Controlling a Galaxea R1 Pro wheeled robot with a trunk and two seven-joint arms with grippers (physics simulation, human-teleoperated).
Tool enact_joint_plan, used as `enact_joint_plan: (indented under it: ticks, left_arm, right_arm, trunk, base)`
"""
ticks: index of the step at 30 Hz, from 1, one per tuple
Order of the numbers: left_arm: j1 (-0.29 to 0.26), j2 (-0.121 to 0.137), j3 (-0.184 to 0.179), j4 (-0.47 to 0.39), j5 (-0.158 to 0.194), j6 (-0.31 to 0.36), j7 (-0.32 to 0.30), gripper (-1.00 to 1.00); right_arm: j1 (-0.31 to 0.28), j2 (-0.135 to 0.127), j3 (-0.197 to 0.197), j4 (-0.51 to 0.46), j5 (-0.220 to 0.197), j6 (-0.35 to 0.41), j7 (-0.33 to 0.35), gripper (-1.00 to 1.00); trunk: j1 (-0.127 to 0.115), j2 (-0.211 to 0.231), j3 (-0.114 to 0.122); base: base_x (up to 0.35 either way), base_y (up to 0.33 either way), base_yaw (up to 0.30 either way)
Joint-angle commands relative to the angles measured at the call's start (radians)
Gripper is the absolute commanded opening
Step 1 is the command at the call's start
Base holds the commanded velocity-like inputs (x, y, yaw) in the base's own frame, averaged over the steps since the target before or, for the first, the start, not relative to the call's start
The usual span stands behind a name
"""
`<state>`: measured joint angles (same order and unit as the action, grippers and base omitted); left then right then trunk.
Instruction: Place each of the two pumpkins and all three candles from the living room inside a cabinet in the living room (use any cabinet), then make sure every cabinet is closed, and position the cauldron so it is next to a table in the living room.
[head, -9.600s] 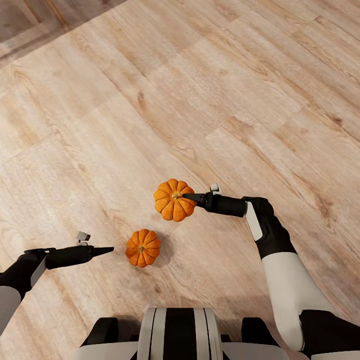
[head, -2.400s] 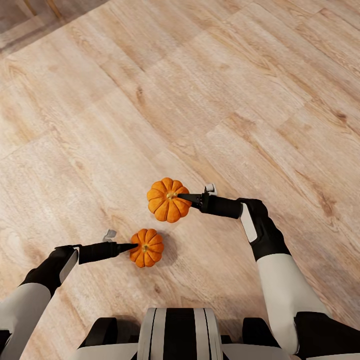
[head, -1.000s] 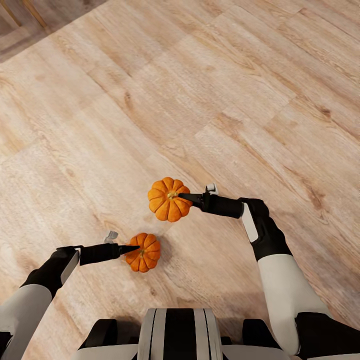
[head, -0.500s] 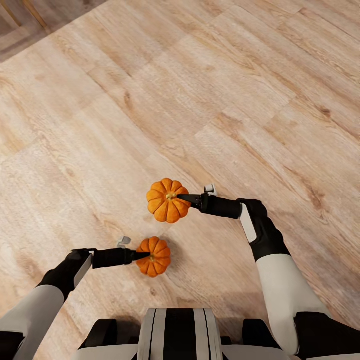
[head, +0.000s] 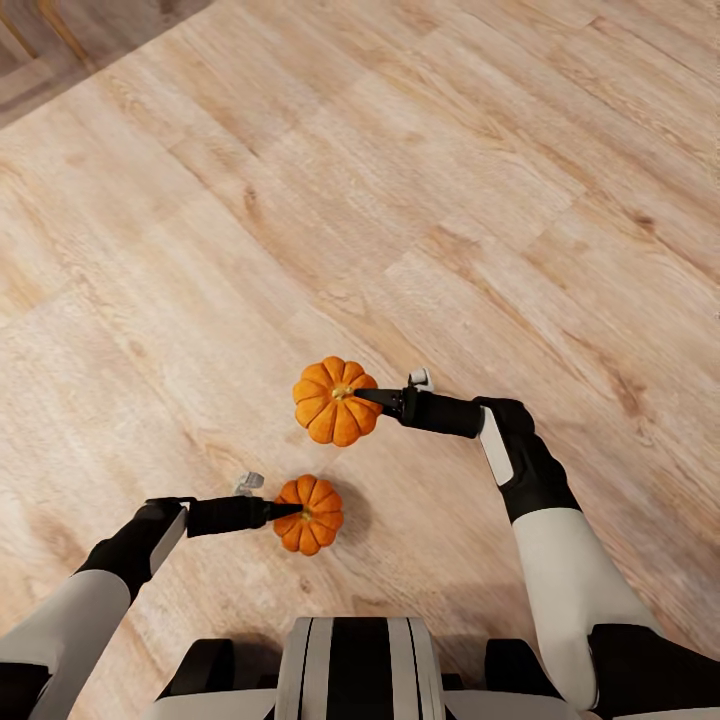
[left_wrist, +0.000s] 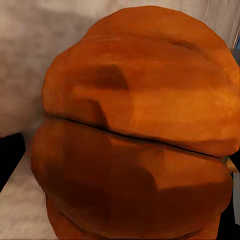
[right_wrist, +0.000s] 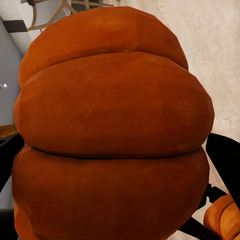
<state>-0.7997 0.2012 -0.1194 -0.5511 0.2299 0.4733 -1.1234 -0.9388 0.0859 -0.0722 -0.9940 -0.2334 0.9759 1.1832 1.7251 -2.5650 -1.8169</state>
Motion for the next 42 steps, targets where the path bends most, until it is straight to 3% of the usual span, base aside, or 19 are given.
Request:
enact_joint_plan:
  ticks: [1, 19, 20, 25, 34, 38, 42]
  left_arm:
    - [0.000, -0.004, -0.004, 0.002, -0.023, -0.008, 0.055, 1.00]
    - [0.000, -0.019, -0.005, 0.008, -0.023, -0.008, 0.056, 1.00]
    - [0.000, -0.021, -0.005, 0.008, -0.023, -0.008, 0.057, -1.00]
    - [0.000, -0.042, -0.005, 0.011, -0.023, -0.009, 0.080, -1.00]
    - [0.000, -0.036, -0.006, 0.004, -0.018, -0.015, 0.071, -1.00]
    - [-0.001, -0.027, -0.005, -0.001, -0.018, -0.014, 0.005, -1.00]
    - [-0.001, 0.000, 0.000, -0.004, -0.016, -0.013, -0.048, -1.00]
  right_arm:
    - [0.000, 0.000, 0.000, 0.000, -0.001, 0.003, 0.001, -1.00]
    - [0.000, 0.000, 0.000, 0.000, -0.003, 0.003, 0.003, -1.00]
    - [0.000, 0.000, 0.000, 0.000, -0.003, 0.004, 0.003, -1.00]
    - [0.000, 0.001, 0.000, 0.000, -0.003, 0.004, 0.003, -1.00]
    - [0.000, 0.000, 0.000, 0.000, -0.003, 0.004, 0.003, -1.00]
    - [0.000, 0.000, -0.001, 0.000, -0.003, 0.004, 0.004, -1.00]
    - [0.000, 0.000, -0.001, 0.000, -0.003, 0.004, 0.004, -1.00]
  trunk:
    - [0.000, 0.000, 0.001]
    - [0.000, 0.000, 0.014]
    - [0.000, 0.000, 0.014]
    - [0.000, 0.000, 0.014]
    - [0.000, 0.000, 0.014]
    - [0.000, 0.000, 0.014]
    - [0.000, 0.000, 0.014]
  base:
    - [0.000, 0.000, -0.141]
    - [0.000, 0.000, -0.090]
    - [0.000, 0.000, -0.009]
    - [0.000, 0.000, -0.002]
    - [0.000, 0.000, 0.000]
    - [0.000, 0.000, 0.000]
    - [0.000, 0.000, 0.000]
